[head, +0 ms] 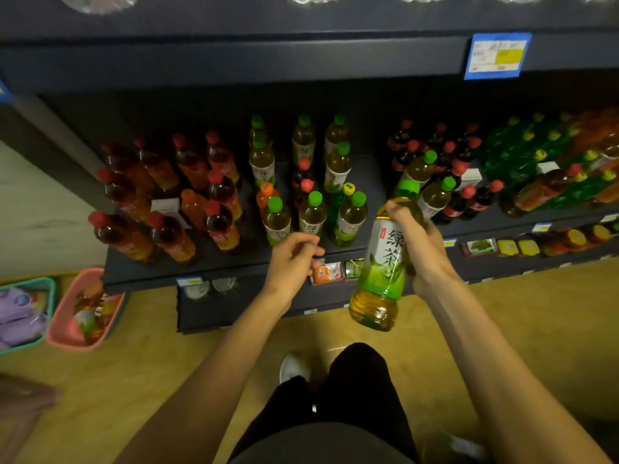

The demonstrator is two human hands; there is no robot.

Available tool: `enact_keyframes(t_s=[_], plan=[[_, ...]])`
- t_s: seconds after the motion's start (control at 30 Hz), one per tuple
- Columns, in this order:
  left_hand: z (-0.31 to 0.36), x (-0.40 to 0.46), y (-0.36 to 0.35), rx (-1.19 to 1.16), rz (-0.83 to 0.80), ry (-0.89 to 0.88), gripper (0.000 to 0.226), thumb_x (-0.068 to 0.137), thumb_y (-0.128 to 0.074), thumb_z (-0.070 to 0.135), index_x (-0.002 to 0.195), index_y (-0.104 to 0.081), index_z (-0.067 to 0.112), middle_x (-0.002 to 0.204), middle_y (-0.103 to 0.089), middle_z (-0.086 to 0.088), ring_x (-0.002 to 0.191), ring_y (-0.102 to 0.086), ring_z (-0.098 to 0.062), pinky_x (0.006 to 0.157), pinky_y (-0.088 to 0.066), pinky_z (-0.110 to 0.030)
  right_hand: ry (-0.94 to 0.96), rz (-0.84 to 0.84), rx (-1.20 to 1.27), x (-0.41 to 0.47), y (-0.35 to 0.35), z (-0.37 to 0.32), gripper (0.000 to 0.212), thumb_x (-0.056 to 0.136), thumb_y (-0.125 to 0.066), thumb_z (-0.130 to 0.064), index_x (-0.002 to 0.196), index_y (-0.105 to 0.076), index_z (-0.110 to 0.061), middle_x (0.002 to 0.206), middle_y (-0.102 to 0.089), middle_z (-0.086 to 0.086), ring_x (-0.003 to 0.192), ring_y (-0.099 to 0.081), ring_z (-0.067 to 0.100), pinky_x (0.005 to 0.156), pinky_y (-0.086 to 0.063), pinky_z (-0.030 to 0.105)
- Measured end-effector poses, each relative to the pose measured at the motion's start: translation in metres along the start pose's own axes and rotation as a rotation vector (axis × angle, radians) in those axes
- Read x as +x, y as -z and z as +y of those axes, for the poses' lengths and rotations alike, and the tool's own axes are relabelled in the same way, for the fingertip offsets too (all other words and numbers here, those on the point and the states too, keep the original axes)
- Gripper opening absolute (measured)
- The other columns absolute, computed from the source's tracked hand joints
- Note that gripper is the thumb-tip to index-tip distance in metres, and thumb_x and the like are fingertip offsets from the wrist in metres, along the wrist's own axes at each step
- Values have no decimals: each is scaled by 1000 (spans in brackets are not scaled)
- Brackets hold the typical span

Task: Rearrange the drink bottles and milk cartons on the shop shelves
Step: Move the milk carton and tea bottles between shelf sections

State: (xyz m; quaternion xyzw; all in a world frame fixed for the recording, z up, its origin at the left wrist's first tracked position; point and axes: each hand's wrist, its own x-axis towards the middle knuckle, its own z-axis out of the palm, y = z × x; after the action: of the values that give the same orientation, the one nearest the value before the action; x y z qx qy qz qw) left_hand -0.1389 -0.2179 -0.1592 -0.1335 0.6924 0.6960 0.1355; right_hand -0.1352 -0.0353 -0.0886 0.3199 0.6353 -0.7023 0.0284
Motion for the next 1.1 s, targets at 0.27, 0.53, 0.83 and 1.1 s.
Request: enact_keyframes(t_s=[0.27, 0.53, 0.83, 1.1], plan=[[6, 18, 26, 22, 165, -33, 16, 100, -49, 8, 102, -63, 18, 85, -68, 1, 65, -60, -7, 57, -45, -15, -20, -188, -30, 31, -30, -21, 34, 80, -76, -43, 108, -64, -28, 97, -76, 4, 84, -74, 18, 74, -60, 37], [-12, 14, 19, -11, 308, 35, 18, 100, -48, 6, 98, -62, 17, 85, -68, -2, 63, -61, -7, 57, -47, -16, -102, -254, -192, 72, -21, -34, 23, 85, -69, -37, 96, -63, -17, 67, -69, 1, 51, -66, 12, 55, -51, 28], [-18, 21, 15, 31, 333, 70, 18, 100, -48, 7, 96, -61, 18, 85, -69, -2, 60, -62, -2, 57, -49, -15, -73, -174, -238, 98, 21, -37, 44, 83, -67, -40, 116, -61, -11, 74, -67, 6, 70, -66, 25, 64, -53, 39], [-6, 37, 7, 62, 264, 51, 16, 100, -48, 8, 107, -62, 13, 90, -69, -4, 69, -62, -10, 65, -49, -21, -54, -136, -117, 93, 25, -35, 28, 86, -66, -36, 104, -57, -16, 70, -62, 1, 64, -62, 18, 44, -45, 25]])
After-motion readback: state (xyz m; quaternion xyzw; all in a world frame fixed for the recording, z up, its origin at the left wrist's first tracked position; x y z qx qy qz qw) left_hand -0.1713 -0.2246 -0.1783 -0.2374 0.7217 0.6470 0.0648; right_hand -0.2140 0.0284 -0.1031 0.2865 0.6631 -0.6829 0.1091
